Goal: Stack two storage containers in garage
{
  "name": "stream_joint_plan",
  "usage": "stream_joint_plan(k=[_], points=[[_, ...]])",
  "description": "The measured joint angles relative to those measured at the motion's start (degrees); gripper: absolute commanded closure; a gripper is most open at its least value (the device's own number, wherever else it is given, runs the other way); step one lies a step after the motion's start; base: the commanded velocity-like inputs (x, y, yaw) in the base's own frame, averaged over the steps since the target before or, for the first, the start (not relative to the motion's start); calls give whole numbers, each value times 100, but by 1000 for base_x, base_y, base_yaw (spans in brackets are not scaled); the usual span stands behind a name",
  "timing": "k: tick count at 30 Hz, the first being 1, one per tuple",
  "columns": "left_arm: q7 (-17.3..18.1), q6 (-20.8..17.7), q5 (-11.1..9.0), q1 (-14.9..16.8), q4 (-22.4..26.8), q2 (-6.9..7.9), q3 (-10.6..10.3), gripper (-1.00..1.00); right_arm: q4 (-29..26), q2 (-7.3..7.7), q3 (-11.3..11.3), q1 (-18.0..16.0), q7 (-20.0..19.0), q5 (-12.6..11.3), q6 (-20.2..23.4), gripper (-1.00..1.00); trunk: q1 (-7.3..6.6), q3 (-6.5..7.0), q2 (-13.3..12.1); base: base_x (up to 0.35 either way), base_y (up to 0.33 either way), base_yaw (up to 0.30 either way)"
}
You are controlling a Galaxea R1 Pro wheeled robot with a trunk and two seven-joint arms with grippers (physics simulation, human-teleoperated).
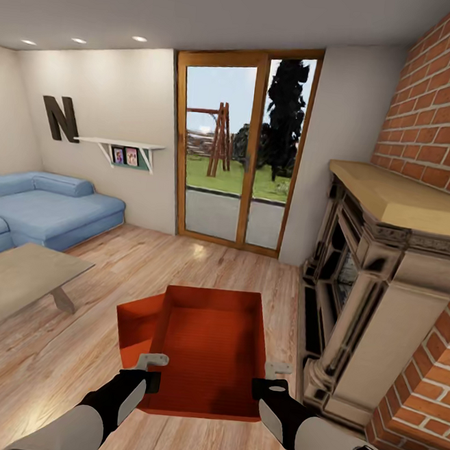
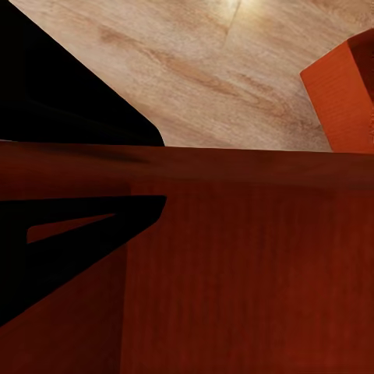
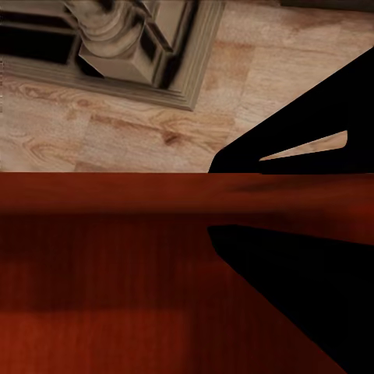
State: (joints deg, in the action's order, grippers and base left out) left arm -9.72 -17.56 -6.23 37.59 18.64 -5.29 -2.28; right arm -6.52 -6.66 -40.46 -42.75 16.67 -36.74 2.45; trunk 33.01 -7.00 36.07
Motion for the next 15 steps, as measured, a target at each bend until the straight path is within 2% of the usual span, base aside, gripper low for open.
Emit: stream_joint_plan(k=[15], points=[[-1,-2,17,0,1,-6,10,100,-2,4,-4,0,-1,-6,2,100,0,135,0,0,0,0]])
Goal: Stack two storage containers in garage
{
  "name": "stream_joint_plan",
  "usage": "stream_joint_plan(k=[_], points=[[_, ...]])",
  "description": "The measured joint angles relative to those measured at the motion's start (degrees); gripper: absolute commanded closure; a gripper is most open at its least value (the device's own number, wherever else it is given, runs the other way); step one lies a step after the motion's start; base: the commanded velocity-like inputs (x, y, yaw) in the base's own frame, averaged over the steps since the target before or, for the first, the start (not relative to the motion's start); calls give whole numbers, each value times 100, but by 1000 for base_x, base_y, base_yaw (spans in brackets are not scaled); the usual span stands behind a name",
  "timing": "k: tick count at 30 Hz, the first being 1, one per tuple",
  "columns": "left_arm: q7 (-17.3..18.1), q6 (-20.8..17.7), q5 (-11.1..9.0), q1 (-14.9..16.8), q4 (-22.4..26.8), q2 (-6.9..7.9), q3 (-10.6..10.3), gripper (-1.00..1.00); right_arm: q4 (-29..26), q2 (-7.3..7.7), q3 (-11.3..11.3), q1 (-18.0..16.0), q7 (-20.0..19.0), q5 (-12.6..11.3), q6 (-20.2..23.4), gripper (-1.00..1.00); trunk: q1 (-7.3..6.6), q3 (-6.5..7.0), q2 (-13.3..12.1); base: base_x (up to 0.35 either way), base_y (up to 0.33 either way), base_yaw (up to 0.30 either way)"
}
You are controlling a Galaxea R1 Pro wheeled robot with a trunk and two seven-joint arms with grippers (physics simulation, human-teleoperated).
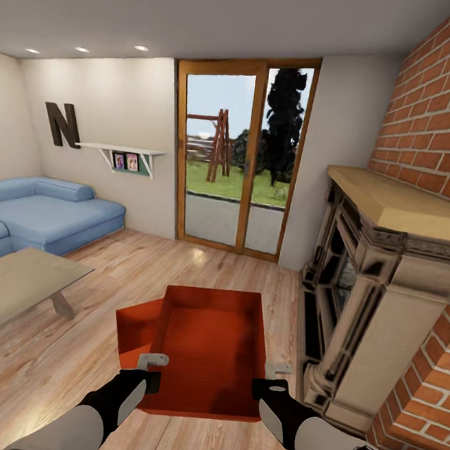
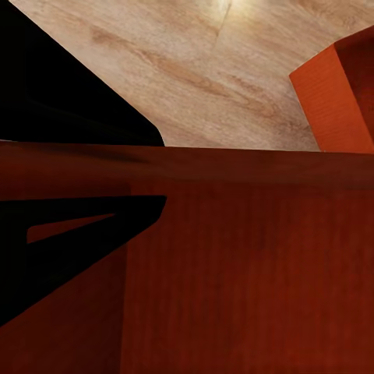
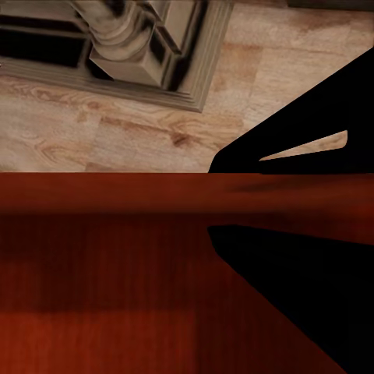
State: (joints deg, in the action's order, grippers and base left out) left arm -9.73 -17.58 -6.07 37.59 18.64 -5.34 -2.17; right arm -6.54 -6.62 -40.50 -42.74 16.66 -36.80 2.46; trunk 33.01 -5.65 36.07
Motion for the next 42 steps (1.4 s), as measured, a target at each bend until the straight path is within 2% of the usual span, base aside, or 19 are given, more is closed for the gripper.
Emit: stream_joint_plan(k=[14,42], points=[[0,2,-9,0,-1,3,-5,100,1,-2,2,0,0,3,-1,100,0,123,0,0,0,0],[0,1,-5,0,-1,1,-2,100,1,-1,-1,0,0,0,0,100,0,132,-1,0,0,0]])
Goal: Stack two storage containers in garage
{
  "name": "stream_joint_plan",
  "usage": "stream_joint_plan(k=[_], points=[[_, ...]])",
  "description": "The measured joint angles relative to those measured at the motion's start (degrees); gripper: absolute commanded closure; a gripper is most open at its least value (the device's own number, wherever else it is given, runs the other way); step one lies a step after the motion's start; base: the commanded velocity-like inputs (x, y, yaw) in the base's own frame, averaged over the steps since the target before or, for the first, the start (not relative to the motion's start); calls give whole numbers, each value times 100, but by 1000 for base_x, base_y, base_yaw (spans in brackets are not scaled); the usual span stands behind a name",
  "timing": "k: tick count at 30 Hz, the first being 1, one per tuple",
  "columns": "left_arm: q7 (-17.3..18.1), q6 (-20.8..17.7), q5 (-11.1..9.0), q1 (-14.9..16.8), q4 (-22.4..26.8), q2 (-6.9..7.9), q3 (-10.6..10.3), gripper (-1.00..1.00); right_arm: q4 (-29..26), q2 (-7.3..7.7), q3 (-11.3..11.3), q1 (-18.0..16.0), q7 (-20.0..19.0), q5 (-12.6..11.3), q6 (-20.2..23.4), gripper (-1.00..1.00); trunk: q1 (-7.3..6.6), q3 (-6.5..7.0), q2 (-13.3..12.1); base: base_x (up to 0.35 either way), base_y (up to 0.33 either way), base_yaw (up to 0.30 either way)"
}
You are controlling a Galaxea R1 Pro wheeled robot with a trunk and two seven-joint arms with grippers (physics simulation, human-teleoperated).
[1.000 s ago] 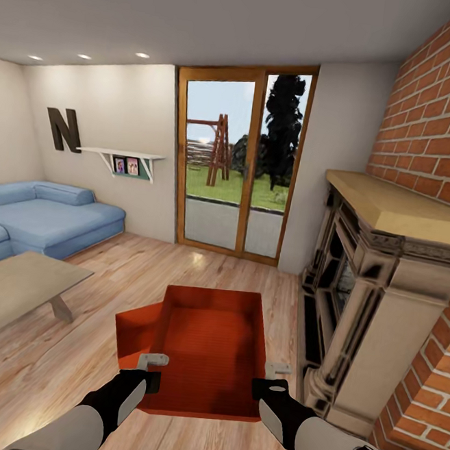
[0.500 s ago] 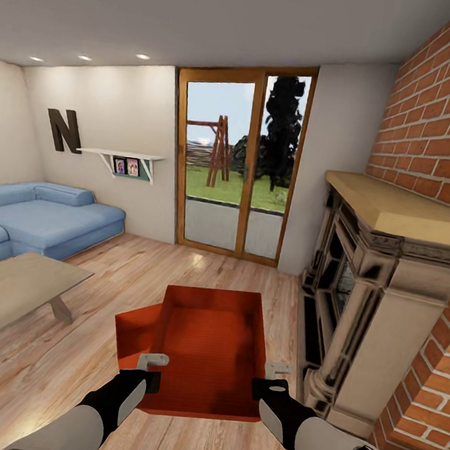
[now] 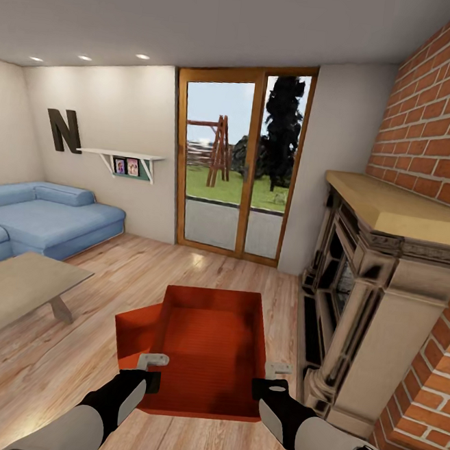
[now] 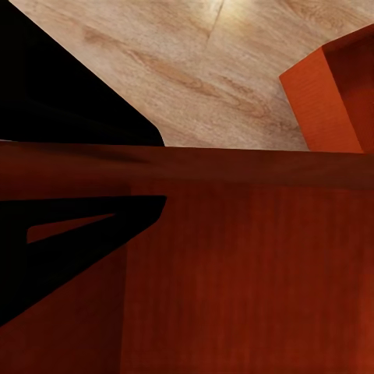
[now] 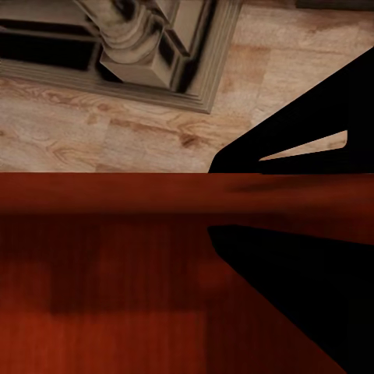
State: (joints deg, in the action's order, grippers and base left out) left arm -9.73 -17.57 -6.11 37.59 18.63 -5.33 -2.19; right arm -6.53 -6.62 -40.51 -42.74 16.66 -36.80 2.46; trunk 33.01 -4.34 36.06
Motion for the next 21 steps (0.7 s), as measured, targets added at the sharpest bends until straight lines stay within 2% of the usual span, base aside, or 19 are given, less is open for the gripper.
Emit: stream_joint_plan(k=[8,21], points=[[0,1,-12,0,0,4,-8,100,2,-2,-3,0,0,-4,-2,100,0,0,0,0,0,20],[-1,0,-12,-1,1,4,-9,100,2,-3,-4,-1,-1,-4,-2,100,0,0,0,0,0,255]])
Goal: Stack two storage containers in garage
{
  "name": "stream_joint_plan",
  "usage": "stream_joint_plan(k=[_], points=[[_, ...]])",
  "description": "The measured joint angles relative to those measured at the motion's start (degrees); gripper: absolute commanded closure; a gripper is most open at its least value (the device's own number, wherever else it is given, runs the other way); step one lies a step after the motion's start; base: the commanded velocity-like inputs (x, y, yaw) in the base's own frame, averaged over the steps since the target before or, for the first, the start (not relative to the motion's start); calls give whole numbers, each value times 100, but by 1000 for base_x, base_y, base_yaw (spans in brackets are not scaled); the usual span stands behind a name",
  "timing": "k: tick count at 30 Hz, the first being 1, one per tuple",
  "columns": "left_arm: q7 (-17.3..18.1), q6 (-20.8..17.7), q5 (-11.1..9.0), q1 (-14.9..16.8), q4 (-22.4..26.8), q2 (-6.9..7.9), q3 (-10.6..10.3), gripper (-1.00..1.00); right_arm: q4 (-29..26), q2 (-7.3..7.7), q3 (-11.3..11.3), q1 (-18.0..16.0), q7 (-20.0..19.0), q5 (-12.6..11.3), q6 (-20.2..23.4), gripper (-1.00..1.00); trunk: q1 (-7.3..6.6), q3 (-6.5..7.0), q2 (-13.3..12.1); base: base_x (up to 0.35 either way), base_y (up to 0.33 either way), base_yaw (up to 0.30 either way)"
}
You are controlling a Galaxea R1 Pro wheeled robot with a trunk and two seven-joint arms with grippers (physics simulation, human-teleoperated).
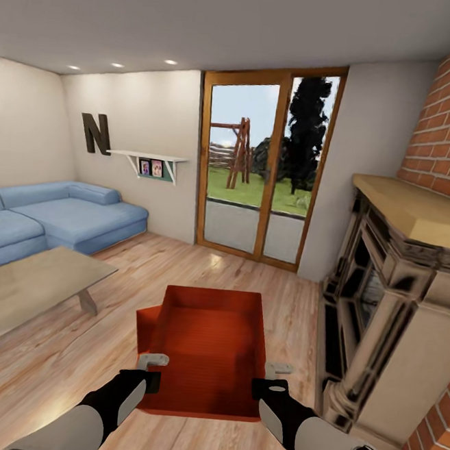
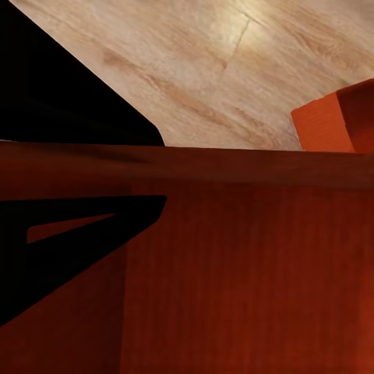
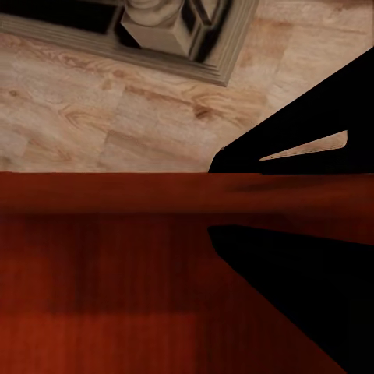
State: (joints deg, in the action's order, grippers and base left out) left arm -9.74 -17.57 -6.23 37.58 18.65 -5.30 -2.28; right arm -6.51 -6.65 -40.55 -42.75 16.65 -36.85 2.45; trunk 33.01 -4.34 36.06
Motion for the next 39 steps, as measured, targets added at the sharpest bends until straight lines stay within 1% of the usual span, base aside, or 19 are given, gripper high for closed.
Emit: stream_joint_plan(k=[39], points=[[8,-4,34,0,10,-4,20,100,-1,2,1,0,0,-4,-7,100,0,0,0,0,0,271]])
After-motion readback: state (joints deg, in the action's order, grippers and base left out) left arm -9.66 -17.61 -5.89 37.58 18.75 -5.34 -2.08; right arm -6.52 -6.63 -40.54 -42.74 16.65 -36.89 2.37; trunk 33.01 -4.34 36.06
